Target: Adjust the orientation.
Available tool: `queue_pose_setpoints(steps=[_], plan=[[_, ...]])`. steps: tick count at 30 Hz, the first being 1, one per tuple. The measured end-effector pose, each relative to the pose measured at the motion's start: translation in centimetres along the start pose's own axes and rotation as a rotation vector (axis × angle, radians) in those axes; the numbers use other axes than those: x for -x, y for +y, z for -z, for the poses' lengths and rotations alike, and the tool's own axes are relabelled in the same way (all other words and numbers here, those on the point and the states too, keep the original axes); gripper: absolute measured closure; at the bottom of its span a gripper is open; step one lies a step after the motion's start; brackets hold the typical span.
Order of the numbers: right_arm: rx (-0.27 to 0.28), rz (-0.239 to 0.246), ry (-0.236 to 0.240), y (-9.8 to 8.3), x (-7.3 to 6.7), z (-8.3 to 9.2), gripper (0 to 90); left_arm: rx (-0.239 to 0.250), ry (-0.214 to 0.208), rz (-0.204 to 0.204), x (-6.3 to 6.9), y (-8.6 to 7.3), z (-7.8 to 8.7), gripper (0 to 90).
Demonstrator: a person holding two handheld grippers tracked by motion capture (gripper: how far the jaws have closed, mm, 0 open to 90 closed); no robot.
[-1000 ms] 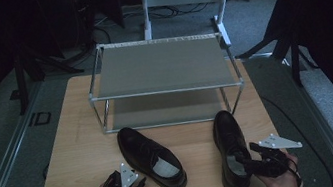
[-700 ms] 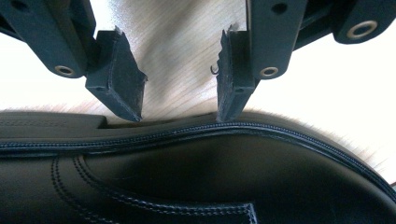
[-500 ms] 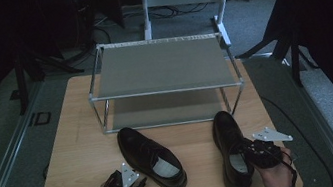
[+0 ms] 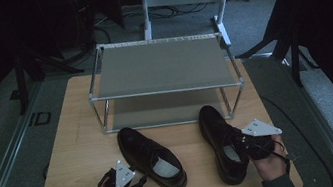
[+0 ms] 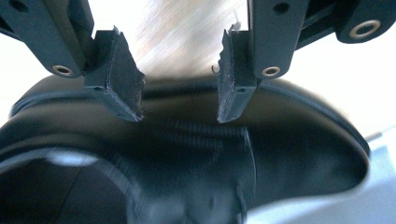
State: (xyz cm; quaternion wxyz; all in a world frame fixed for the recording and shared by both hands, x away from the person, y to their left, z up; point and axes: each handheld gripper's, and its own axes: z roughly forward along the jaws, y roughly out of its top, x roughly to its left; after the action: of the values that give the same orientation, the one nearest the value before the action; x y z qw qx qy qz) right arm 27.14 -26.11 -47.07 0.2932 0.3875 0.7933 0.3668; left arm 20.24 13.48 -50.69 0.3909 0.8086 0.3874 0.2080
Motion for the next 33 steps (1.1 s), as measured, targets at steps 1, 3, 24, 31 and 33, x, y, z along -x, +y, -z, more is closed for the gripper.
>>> queue_pose_setpoints(steps=[1,3,24,31,33], plan=[[0.006,0.031,-0.002,0.1,0.0,-0.2,81.7,0.008,-0.005,0.0,0.0,0.4,0.2,50.8],[0.007,0.086,0.005,0.2,-0.1,-0.9,81.5,0.028,-0.012,0.004,0.0,1.2,0.5,50.2],[-0.017,-0.02,0.098,-1.8,-0.2,-1.4,50.2,-0.104,0.228,-0.074,2.3,5.6,-4.7,35.9],[-0.008,-0.025,0.095,-1.9,-0.3,-1.1,48.9,-0.098,0.219,-0.025,2.6,5.6,-4.0,57.2],[-0.006,-0.027,0.096,-1.9,-0.3,-1.0,48.9,-0.095,0.243,-0.021,3.2,5.6,-4.0,60.6]])
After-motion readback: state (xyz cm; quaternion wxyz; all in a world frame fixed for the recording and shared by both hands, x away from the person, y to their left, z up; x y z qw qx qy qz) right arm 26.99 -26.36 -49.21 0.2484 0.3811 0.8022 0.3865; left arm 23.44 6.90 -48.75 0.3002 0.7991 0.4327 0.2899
